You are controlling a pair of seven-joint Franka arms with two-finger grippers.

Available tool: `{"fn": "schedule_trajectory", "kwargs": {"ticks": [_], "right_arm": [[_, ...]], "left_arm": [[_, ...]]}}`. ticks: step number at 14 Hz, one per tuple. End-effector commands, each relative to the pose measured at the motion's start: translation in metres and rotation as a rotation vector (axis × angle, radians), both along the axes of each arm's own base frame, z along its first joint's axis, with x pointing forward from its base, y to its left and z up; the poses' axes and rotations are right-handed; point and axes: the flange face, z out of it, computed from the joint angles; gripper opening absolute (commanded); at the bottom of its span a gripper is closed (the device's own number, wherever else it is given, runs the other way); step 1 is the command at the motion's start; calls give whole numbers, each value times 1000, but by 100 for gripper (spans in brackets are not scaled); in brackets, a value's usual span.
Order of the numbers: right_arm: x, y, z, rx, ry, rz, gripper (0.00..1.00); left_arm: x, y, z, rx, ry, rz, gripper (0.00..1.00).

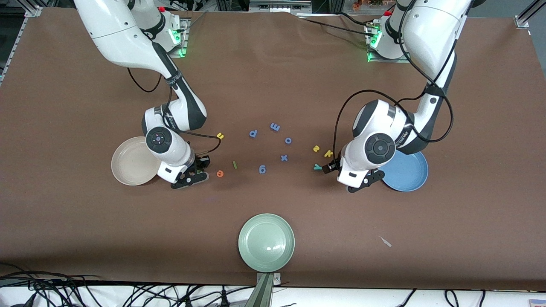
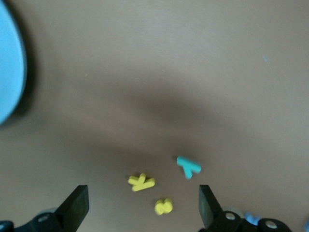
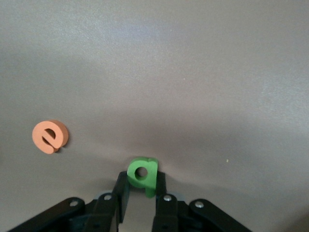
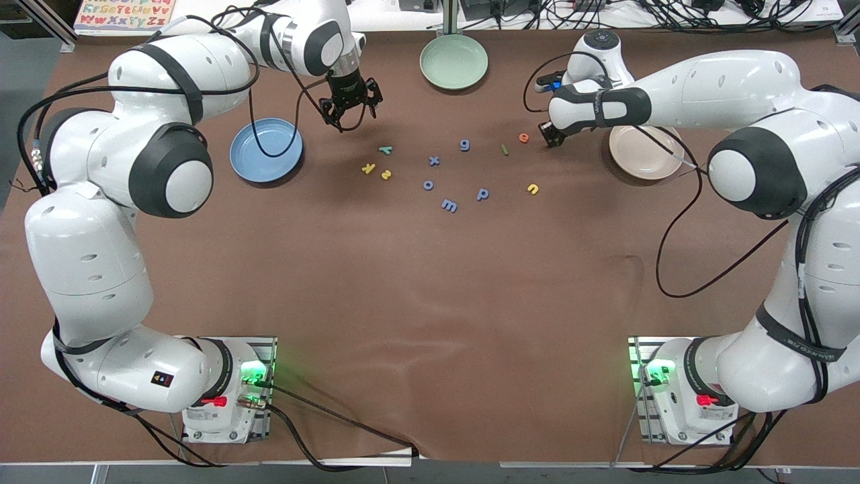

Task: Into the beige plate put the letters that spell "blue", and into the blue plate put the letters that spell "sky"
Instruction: 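Grasp the green a with the right gripper while the left gripper reaches letters, then drop the green a into the white plate while the left gripper grasps teal y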

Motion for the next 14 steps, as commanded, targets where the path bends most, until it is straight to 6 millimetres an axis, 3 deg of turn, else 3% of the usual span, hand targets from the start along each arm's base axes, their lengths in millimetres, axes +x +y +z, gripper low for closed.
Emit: {"fn": "schedule_trajectory", "kwargs": {"ticks": [1, 4, 9, 14], "right_arm": [[3, -1, 9, 7, -18, 7, 12], [11, -13, 30, -6, 3, -7, 12], [22, -81, 52, -69, 69, 37, 12], [23, -142, 53, -123, 156, 44, 13]], "left_arm": [[-6, -30, -24, 58, -31, 183, 100], [-14, -43, -41, 59, -60, 343, 100], [-13, -52, -52, 46, -88, 497, 96], [-19, -47, -68, 49, -91, 585, 91]]}}
